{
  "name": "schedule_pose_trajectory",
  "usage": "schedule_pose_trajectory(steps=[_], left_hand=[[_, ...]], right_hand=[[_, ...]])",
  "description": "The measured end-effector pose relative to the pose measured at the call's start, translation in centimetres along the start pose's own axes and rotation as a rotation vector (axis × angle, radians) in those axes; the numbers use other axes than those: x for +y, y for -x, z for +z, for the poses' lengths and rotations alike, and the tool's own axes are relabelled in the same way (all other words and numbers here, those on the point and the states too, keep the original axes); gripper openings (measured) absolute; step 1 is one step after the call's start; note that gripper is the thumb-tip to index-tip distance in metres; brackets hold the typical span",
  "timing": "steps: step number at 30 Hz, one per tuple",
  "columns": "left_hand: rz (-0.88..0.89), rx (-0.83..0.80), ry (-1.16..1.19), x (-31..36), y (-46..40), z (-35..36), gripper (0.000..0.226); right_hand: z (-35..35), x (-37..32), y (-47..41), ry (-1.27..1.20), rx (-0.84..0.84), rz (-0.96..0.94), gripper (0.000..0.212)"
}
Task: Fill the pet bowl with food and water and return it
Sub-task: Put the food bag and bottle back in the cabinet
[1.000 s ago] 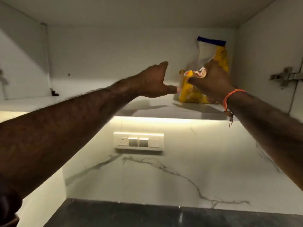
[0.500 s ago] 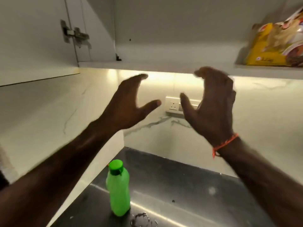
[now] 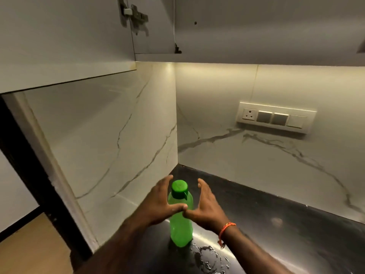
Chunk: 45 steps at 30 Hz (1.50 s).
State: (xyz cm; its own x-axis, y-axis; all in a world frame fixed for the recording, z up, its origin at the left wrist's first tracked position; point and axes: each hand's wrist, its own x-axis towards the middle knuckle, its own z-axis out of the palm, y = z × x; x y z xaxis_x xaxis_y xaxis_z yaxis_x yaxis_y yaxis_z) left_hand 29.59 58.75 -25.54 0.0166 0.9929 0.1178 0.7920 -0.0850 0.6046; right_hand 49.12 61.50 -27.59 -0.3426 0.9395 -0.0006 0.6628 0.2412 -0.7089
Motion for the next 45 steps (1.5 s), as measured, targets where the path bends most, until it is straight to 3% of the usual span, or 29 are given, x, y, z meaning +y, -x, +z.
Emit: schedule_pose_trajectory(steps=[4,11,19,23,27,32,37,41,43,45], left_hand=[[-0.014,-0.042,0.131,-1.2,0.0,2.2,0.1],[0.078,0.032,0.182,-0.1,-0.3,1.4,0.09],[0.326,0.284,0.141,10.4,-1.4,-8.2,0.082],[0.382,0.354,0.149,17.8,-1.4,-14.1,0.085],[0.461,0.395,0.264,24.9,-1.6,-19.6,0.091],[0.539,0.42,0.371,32.2,-2.6,-24.7,0.078],[0.631,0.439,0.467,37.2,-5.8,-27.6,0.065],[0.663,0.376,0.545,39.1,-9.9,-28.6,0.06],[0.661,0.316,0.577,39.4,-12.3,-28.9,0.049],[0.652,0.253,0.594,39.5,-14.9,-28.9,0.039]], right_hand=[[2.4,0.8,-0.6,-0.072,-0.071,0.019,0.116],[1.4,0.4,0.3,-0.108,0.026,-0.084,0.096],[-10.8,-7.1,2.7,-0.071,0.26,-0.357,0.103],[-17.8,-11.7,4.9,-0.056,0.381,-0.398,0.114],[-23.9,-15.5,6.6,-0.091,0.368,-0.388,0.118],[-30.5,-19.9,7.6,-0.142,0.466,-0.42,0.102],[-36.6,-23.3,7.1,-0.249,0.439,-0.413,0.085],[-40.0,-24.3,4.4,-0.231,0.485,-0.384,0.069],[-41.5,-24.5,2.5,-0.229,0.486,-0.357,0.052],[-42.8,-24.4,0.4,-0.248,0.466,-0.317,0.047]])
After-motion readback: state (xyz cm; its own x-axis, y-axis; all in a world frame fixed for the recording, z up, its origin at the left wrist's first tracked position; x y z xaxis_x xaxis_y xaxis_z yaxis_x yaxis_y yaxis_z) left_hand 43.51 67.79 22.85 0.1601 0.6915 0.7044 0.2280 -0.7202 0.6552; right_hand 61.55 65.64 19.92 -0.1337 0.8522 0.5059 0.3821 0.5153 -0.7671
